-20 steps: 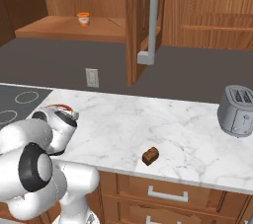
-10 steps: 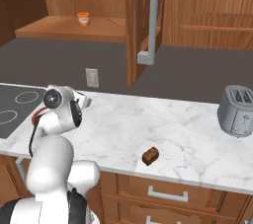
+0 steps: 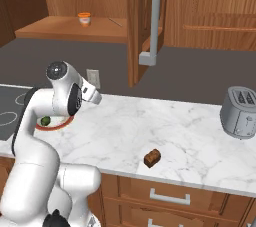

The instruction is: Pick the avocado and bread from the counter and place them on the plate. Then pick the jam from the cabinet and place it next to the plate. Lastly close the cabinet door.

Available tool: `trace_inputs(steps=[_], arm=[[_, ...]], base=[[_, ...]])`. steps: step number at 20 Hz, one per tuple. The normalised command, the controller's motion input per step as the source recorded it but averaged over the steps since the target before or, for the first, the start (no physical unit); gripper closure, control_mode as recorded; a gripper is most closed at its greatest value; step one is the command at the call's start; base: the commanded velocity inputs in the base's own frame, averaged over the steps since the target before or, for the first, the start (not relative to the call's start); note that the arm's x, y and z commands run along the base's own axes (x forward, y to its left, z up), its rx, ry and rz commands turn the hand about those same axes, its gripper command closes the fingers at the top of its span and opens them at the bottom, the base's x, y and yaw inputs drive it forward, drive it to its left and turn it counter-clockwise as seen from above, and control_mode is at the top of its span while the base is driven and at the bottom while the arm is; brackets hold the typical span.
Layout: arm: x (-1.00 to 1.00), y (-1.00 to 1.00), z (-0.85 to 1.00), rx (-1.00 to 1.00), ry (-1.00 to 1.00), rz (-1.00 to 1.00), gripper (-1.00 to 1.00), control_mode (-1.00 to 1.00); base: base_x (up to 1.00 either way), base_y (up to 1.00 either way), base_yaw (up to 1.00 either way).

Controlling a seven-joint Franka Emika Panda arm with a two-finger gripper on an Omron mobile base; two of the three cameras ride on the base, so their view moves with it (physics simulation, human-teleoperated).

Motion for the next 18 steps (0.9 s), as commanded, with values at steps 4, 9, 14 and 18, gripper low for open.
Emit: trace_inputs(steps=[4, 9, 14, 18], arm=[[-0.54, -0.75, -0.14, 0.0, 0.01, -0.16, -1.0, -1.0], [-0.46, -0.82, -0.26, 0.0, 0.0, -0.11, -1.0, -1.0], [-0.12, -0.59, -0.28, -0.01, 0.0, -0.08, -1.0, -1.0], [0.0, -0.29, -0.29, -0.01, 0.03, -0.01, -1.0, -1.0]], base=[[0.0, 0.0, 0.0], [0.0, 0.0, 0.0], [0.0, 0.0, 0.0], [0.0, 0.0, 0.0]])
